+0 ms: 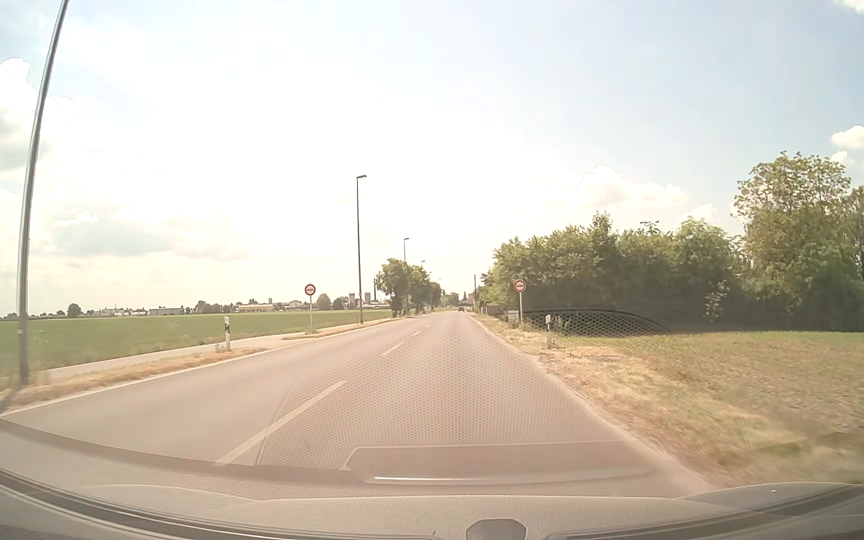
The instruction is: Follow the waypoints while adhering to traffic rules and regulations
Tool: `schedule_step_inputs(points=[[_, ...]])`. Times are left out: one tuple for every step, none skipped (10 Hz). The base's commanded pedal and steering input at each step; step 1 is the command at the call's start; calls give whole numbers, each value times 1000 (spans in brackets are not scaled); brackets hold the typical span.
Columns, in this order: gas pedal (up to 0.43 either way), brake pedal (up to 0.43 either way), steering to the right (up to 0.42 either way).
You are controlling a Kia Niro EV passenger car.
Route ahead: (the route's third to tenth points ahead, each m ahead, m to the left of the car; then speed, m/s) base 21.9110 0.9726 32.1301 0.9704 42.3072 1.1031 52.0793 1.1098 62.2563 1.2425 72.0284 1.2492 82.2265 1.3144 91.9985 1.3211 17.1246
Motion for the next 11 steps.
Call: schedule_step_inputs(points=[[138, 0, -4], [138, 0, -4], [138, 0, -4], [138, 0, -4], [138, 0, -4], [138, 0, -4], [138, 0, -3], [138, 0, 0], [138, 0, 0], [138, 0, 0], [138, 0, 0]])
